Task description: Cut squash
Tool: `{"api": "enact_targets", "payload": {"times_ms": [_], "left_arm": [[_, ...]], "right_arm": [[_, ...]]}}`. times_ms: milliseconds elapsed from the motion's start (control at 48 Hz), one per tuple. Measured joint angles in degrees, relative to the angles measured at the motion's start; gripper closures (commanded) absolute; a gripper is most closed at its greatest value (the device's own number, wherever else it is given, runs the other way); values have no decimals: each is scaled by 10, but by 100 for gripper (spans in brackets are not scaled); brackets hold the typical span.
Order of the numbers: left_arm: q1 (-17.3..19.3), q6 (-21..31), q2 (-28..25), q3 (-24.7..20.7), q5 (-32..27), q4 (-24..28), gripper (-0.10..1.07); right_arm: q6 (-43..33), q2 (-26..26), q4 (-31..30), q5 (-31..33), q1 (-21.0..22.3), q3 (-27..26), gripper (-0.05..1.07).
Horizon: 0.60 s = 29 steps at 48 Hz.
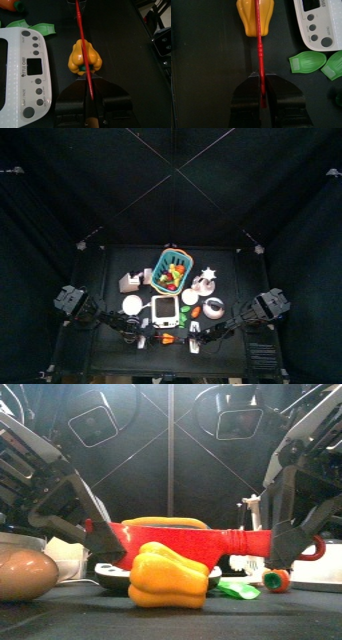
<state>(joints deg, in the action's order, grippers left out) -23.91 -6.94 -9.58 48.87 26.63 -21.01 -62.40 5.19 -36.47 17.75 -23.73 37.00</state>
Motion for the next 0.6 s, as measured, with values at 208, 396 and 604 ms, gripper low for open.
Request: {"api": "enact_targets", "payload": {"times_ms": [208, 396, 604], "left_arm": [[-1, -1, -2, 1, 0, -1, 50], [0, 0, -7, 0, 1, -1, 50], [-4, 0, -18, -2, -2, -13, 50]], "right_arm": [[0, 1, 1, 0, 0, -1, 83], [0, 1, 1, 0, 0, -2, 83], [0, 10, 1, -1, 0, -6, 83]]}}
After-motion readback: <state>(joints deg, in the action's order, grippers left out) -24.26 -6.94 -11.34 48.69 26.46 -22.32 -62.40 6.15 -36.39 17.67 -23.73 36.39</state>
